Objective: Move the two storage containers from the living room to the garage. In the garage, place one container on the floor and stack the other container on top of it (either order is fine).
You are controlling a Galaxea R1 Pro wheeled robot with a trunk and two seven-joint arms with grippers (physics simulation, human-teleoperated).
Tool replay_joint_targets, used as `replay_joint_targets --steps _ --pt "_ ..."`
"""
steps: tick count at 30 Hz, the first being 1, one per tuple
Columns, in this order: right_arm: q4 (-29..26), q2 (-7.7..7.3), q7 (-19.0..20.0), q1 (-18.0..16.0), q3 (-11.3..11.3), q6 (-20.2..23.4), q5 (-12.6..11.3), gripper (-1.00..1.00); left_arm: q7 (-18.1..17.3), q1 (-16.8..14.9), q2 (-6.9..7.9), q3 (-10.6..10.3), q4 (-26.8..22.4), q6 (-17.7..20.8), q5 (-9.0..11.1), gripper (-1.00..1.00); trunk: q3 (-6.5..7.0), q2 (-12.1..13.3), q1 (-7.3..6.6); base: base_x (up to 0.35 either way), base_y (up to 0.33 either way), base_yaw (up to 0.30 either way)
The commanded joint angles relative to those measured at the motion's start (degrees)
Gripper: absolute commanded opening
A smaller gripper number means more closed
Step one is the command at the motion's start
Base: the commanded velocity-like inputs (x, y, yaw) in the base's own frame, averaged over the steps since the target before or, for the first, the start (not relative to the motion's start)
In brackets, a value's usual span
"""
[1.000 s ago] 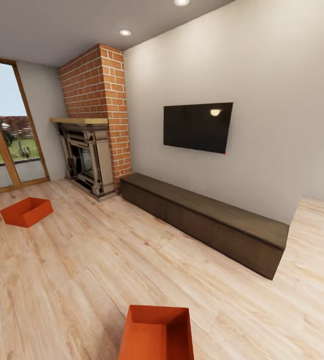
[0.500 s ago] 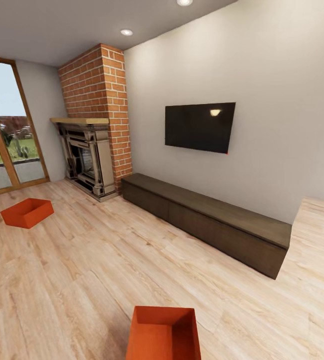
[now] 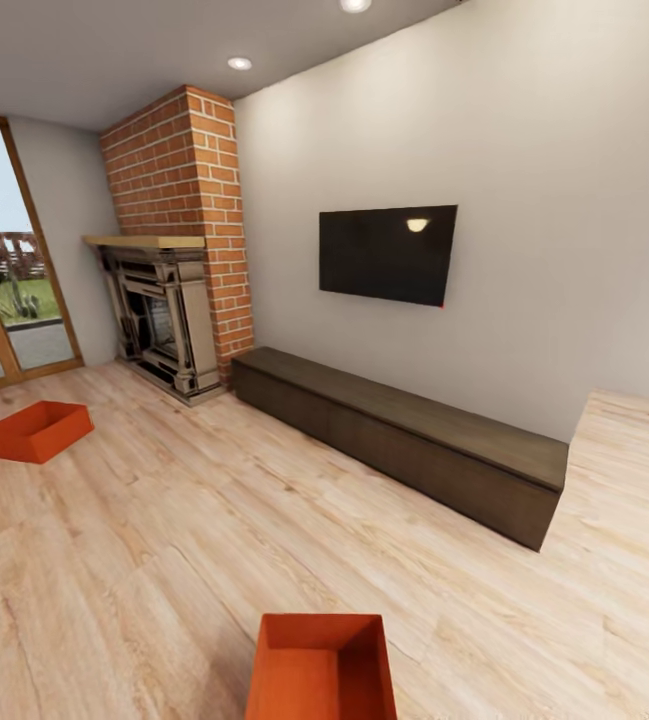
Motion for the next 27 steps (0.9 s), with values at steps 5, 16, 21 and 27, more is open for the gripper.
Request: replay_joint_targets --steps 5,16,21,27 --pt "0.18 0.01 0.32 -0.08 0.38 -0.32 -0.61 1.00 0.03 0.00 -0.01 0.37 -0.03 -0.12 0.06 1.00 -0.05 -0.03 0.00 0.000 0.000 -0.151" --pt "0.18 0.01 0.32 -0.08 0.38 -0.32 -0.61 1.00 0.03 0.00 0.07 0.37 -0.03 -0.13 0.06 1.00 -0.05 -0.03 0.00 0.000 0.000 -0.022" --pt "0.18 0.01 0.32 -0.08 0.38 -0.32 -0.61 1.00 0.03 0.00 0.07 0.37 -0.03 -0.13 0.06 1.00 -0.05 -0.03 0.00 0.000 0.000 -0.001" --pt "0.18 0.01 0.32 -0.08 0.38 -0.41 -0.61 1.00 0.03 0.00 0.14 0.37 -0.03 -0.07 0.06 1.00 -0.05 -0.03 0.00 0.000 0.000 0.000"
